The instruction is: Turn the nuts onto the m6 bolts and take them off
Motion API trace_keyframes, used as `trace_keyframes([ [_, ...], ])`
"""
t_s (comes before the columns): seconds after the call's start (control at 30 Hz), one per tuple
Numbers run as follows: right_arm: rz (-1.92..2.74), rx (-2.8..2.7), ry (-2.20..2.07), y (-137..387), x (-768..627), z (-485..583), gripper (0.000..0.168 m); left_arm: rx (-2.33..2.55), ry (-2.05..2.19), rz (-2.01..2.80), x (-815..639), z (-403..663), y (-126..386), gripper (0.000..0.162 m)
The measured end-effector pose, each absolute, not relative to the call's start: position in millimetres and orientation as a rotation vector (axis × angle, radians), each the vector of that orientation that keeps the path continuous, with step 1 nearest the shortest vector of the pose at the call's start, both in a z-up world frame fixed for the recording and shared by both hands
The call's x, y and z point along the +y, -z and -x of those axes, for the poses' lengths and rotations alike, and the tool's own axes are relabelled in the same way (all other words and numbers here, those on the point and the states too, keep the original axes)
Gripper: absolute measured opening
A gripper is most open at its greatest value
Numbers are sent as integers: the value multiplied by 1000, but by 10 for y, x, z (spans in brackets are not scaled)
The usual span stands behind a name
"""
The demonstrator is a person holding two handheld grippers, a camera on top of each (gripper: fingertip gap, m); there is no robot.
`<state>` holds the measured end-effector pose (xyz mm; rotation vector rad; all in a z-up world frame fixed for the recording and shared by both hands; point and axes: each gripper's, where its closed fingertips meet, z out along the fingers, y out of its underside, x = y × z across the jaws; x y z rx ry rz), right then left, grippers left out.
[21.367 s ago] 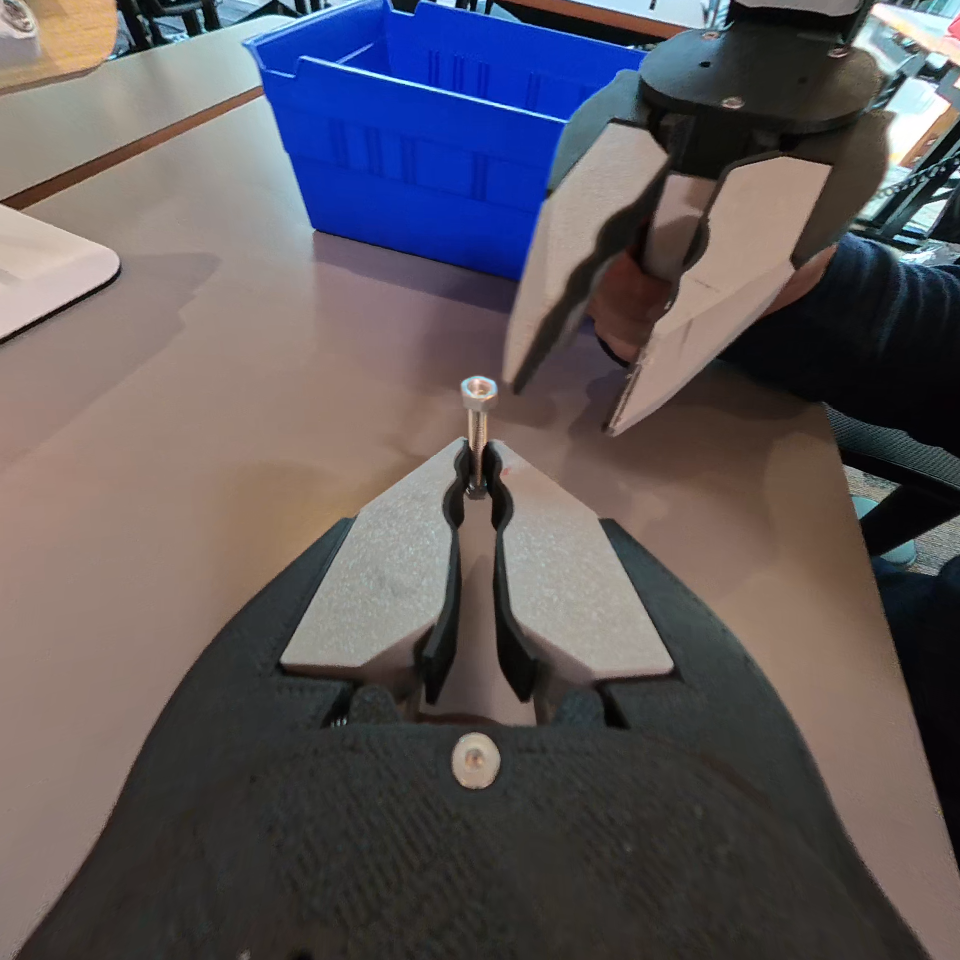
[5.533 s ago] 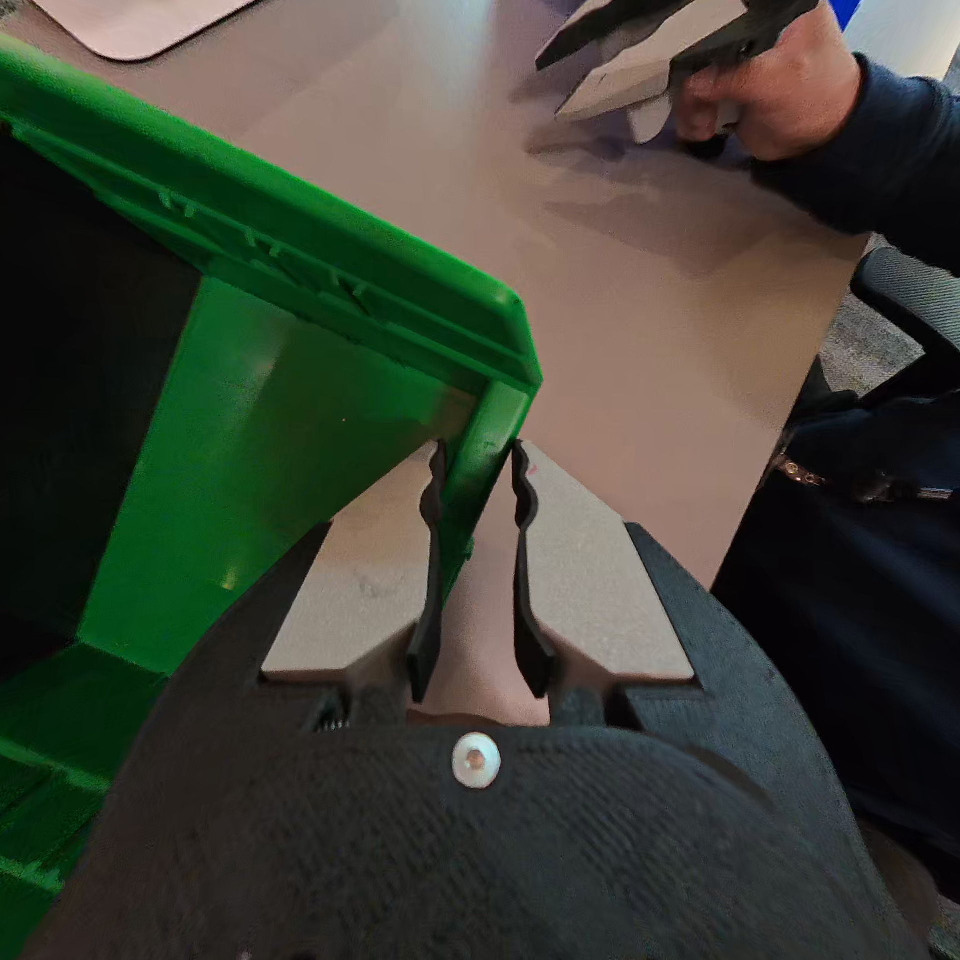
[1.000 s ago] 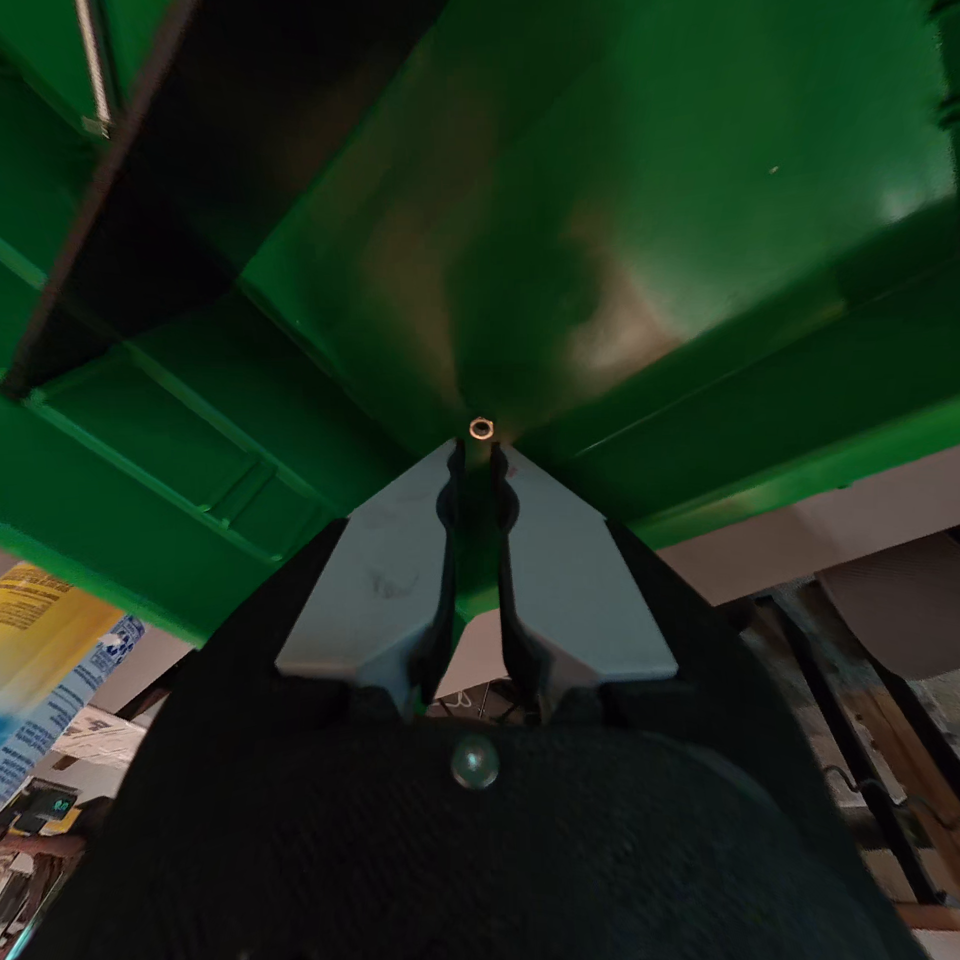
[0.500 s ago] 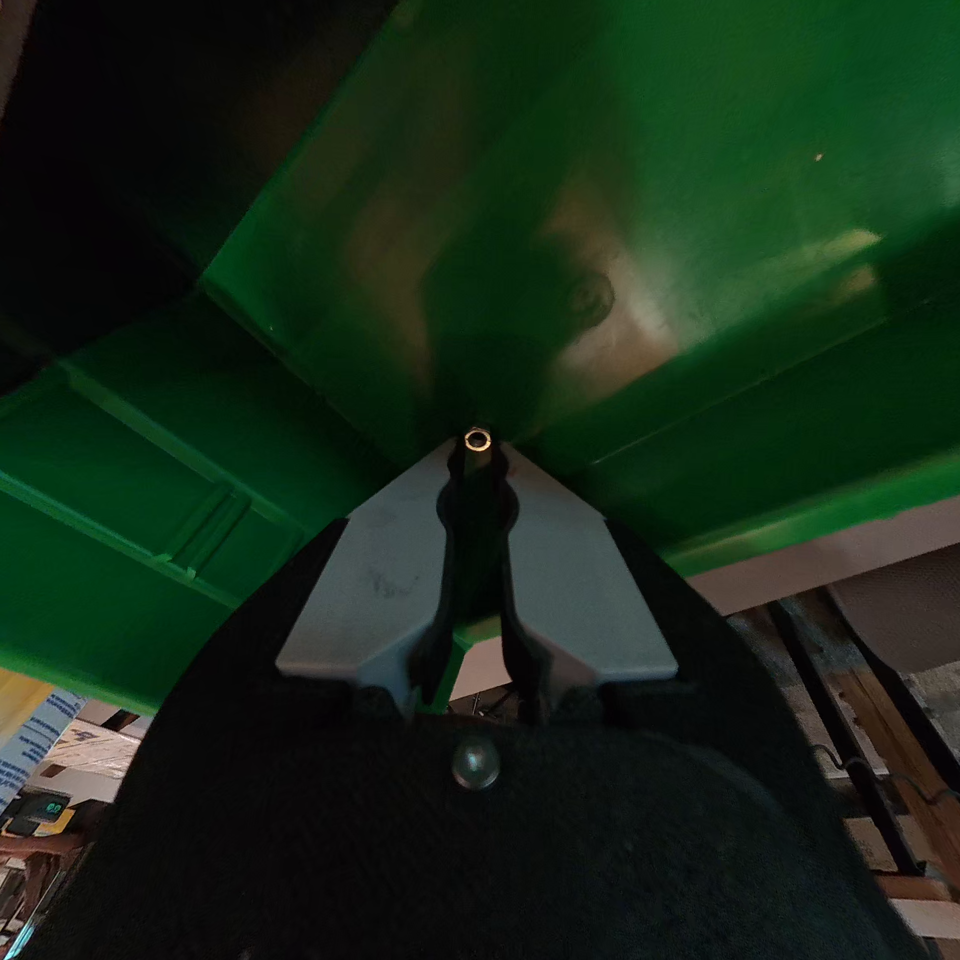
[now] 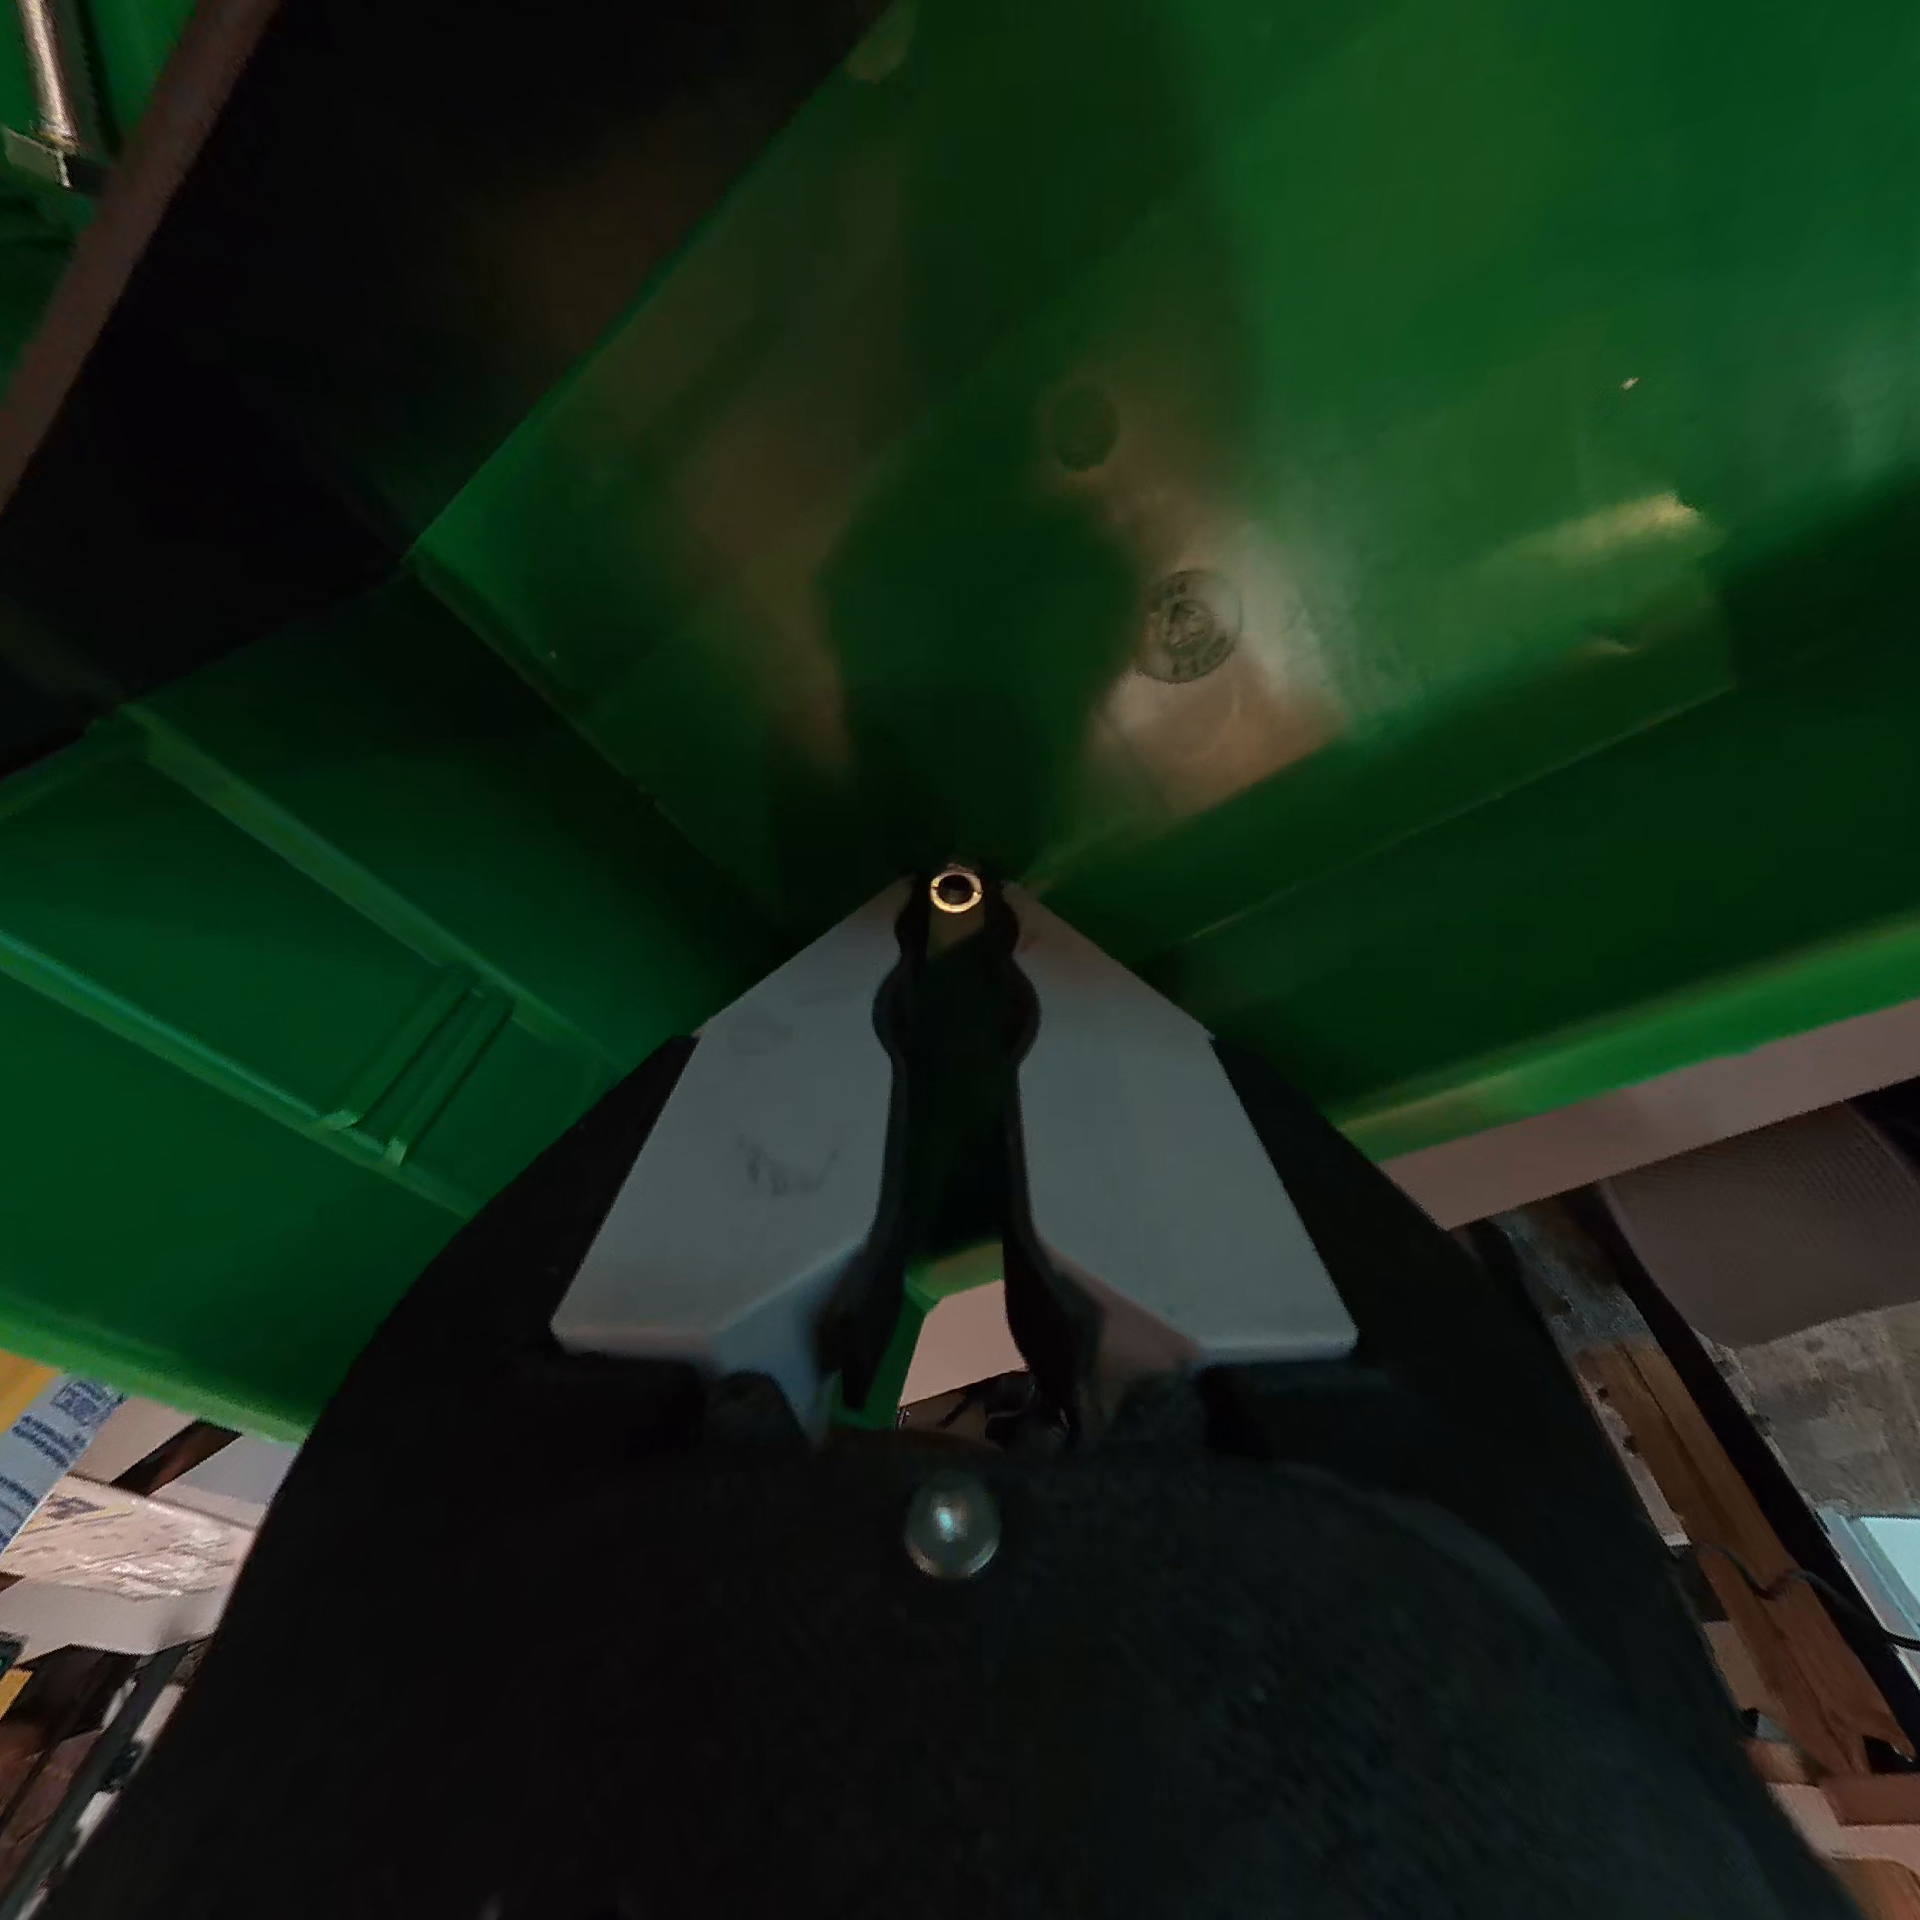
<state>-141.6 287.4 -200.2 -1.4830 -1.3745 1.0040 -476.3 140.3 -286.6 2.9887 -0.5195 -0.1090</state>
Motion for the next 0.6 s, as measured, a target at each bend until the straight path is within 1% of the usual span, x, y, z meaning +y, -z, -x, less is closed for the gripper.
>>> trace_keyframes([
  [0.17,1482,-1384,-989,2021,2872,1420,37,-544,142,-3021,1446,4757,2850,9],
  [0.3,1488,-1395,-962,2066,2887,1427,37,-557,173,-3067,1462,4756,2703,9],
  [0.47,1483,-1402,-917,2106,2924,1437,36,-679,212,-3190,1636,4464,2221,8],
  [0.6,1487,-1391,-883,2126,2982,1433,36,-970,196,-3259,1907,3814,1835,8],
])
